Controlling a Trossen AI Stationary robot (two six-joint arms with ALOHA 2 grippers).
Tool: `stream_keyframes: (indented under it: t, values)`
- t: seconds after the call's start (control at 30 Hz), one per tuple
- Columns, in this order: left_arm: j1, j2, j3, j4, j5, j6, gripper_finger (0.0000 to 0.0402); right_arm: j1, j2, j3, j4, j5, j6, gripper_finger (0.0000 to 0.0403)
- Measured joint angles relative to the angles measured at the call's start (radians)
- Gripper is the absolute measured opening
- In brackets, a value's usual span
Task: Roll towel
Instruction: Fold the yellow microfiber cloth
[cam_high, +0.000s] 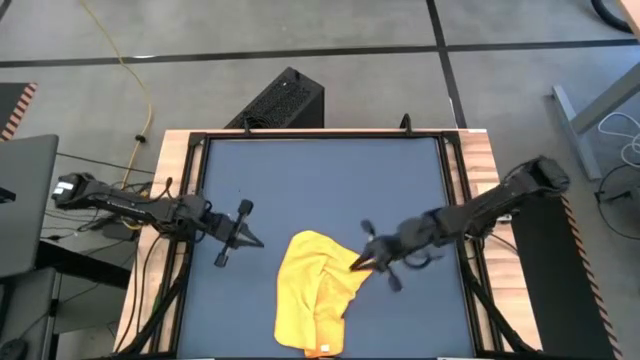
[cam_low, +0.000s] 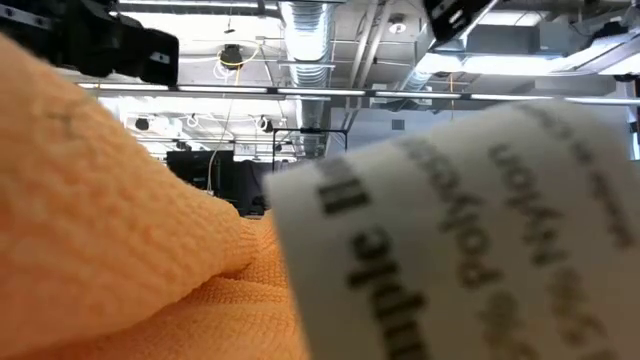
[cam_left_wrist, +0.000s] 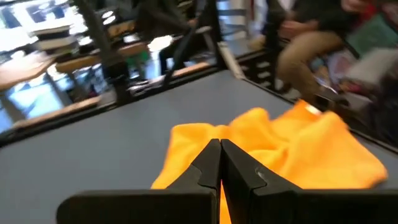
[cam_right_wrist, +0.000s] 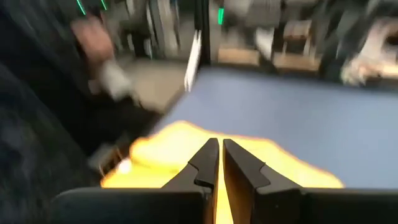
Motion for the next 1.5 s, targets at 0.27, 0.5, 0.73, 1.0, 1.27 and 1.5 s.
stream_keyframes:
  t: [0.27, 0.5, 0.73, 1.0, 1.27, 1.5]
  values:
    - [-0.178, 0.135, 0.055, 0.001, -0.047, 0.136, 0.0, 0.088, 0.344, 0.425, -0.52, 0.038, 0.085, 0.0049]
    - [-0.227, 0.23, 0.093, 0.0, -0.136, 0.16, 0.0, 0.162, 0.575, 0.717, -0.801, 0.031, 0.073, 0.0049]
    - [-0.227, 0.253, 0.104, 0.002, -0.14, 0.16, 0.0, 0.193, 0.759, 0.901, -0.882, 0.028, -0.011, 0.0061]
    - [-0.227, 0.253, 0.104, -0.021, -0.163, 0.176, 0.0, 0.192, 0.861, 0.935, -0.877, -0.089, -0.054, 0.012]
    - [-0.226, 0.253, 0.104, -0.055, -0.211, 0.178, 0.0, 0.177, 0.882, 0.924, -0.849, -0.093, -0.175, 0.0171]
    - [-0.226, 0.253, 0.104, -0.068, -0.211, 0.177, 0.0, 0.177, 0.938, 0.924, -0.829, -0.046, -0.331, 0.0171]
